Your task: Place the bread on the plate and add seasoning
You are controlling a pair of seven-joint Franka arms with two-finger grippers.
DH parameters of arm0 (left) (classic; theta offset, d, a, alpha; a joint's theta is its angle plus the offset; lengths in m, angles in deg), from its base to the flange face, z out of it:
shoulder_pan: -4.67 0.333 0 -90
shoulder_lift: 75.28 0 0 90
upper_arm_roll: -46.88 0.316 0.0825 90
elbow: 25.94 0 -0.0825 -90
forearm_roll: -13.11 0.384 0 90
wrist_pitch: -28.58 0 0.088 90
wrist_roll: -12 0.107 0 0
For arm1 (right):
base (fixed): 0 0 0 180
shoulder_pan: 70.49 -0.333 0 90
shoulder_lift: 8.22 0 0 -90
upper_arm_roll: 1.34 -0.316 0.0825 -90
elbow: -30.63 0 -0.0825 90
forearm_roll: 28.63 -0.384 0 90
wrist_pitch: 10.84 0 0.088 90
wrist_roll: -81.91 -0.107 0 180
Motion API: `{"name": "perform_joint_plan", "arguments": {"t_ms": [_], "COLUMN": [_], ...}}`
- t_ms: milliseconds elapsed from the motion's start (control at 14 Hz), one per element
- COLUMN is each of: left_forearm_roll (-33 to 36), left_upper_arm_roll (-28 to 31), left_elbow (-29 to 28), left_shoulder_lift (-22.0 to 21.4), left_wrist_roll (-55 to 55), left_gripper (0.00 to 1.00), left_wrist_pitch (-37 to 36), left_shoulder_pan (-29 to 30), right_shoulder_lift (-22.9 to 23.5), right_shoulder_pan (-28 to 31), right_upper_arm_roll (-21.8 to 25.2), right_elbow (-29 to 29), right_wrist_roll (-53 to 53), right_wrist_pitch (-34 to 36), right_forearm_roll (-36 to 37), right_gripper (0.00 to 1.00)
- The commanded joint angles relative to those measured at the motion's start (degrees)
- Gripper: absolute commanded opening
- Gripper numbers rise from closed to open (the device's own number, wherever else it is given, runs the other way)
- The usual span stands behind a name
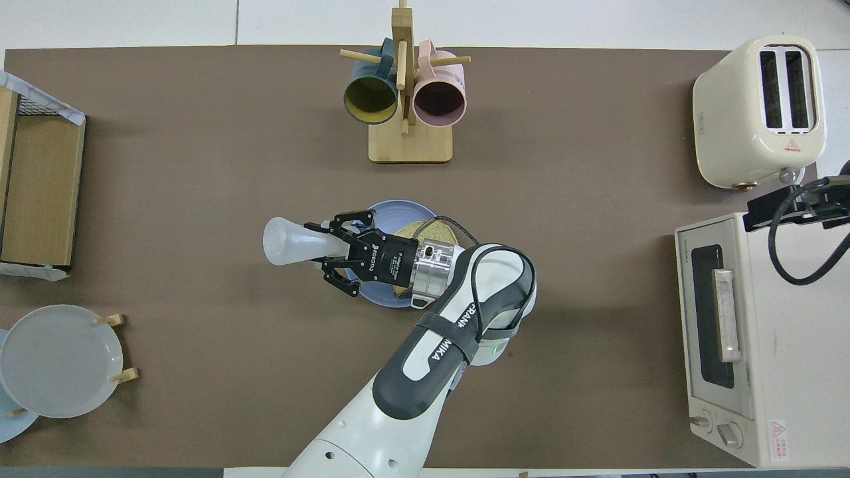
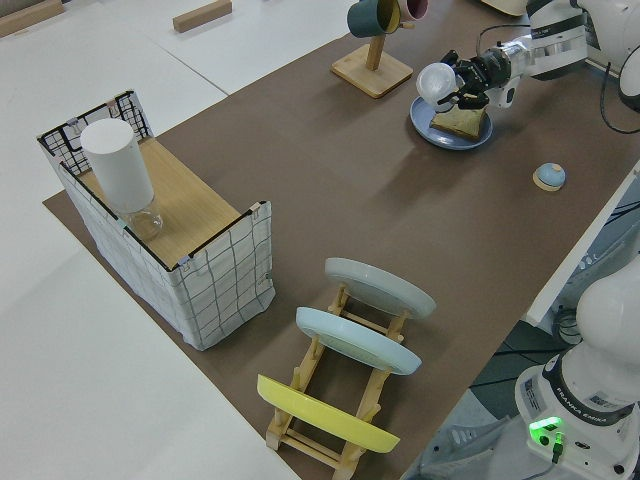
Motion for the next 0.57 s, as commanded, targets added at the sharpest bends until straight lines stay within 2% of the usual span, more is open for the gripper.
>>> {"name": "perform_joint_plan", "arguments": {"t_ms": [0,286,500], "left_forearm_roll": [3.35,0.56,-2.78], "left_upper_arm_roll": [-0.23,-0.93,-0.93], "left_elbow": [1.05,1.14,1.23], "left_shoulder_lift": [0.46,0.37,0.11], "left_wrist_roll": [0.52,0.61,0.61], "left_gripper": [0.00,0.00,0.00], "left_wrist_pitch": [-0.84,-1.02,-1.81], "left_shoulder_pan": [2.15,0.75,-4.51], "right_shoulder_lift": [-0.71,-0.71,-0.71], "right_shoulder_pan": [0.67,0.58,0.58], "right_upper_arm_roll": [-0.31,-0.31,-0.31], "right_elbow": [-0.83,-0.83,-0.83], "right_wrist_roll": [1.06,1.06,1.06], "right_wrist_pitch": [-0.54,-0.63,-0.54], "right_forearm_roll": [0.15,0.15,0.15], "right_gripper": [1.00,1.00,1.00]}}
